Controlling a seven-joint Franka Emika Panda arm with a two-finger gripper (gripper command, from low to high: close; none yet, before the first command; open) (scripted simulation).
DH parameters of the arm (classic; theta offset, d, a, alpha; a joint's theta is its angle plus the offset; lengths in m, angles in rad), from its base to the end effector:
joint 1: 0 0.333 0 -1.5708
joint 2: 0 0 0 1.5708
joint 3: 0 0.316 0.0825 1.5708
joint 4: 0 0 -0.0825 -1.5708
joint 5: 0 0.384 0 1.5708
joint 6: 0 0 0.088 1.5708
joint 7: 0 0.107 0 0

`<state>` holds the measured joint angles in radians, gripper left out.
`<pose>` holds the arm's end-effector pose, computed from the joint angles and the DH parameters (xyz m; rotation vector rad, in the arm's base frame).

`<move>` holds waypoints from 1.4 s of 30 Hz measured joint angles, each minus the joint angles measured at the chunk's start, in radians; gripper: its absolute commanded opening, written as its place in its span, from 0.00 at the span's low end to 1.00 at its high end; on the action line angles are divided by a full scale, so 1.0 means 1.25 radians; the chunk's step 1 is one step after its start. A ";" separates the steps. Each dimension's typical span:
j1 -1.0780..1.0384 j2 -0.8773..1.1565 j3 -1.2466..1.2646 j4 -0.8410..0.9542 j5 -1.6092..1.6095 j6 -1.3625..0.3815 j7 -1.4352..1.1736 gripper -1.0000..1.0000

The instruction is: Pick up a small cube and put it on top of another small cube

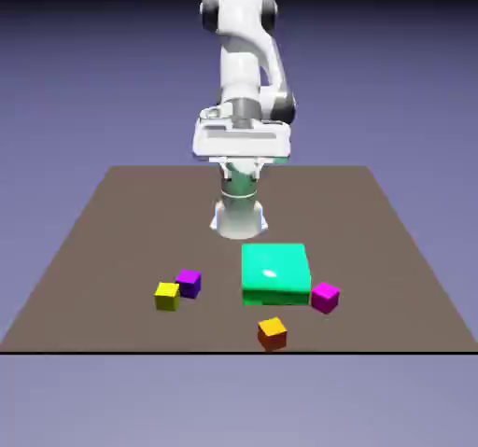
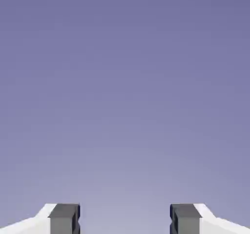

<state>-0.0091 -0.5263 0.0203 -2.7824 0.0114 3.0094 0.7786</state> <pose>0.3995 0.0037 0.4506 -2.4876 1.0179 -0.9840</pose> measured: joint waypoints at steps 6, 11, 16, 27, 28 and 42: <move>-0.084 0.174 0.081 0.110 0.046 -0.110 0.150 0.50; -0.154 0.319 0.148 0.201 0.083 -0.201 0.274 0.50; -0.224 0.464 0.216 0.292 0.121 -0.293 0.399 0.50; -0.377 0.783 0.364 0.494 0.205 -0.494 0.673 0.50; -0.391 0.812 0.377 0.512 0.212 -0.513 0.698 0.50; -0.418 0.819 0.428 0.502 0.253 -0.520 0.733 0.00</move>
<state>-0.5317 0.4979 0.5559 -2.1554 0.3281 2.3595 1.6946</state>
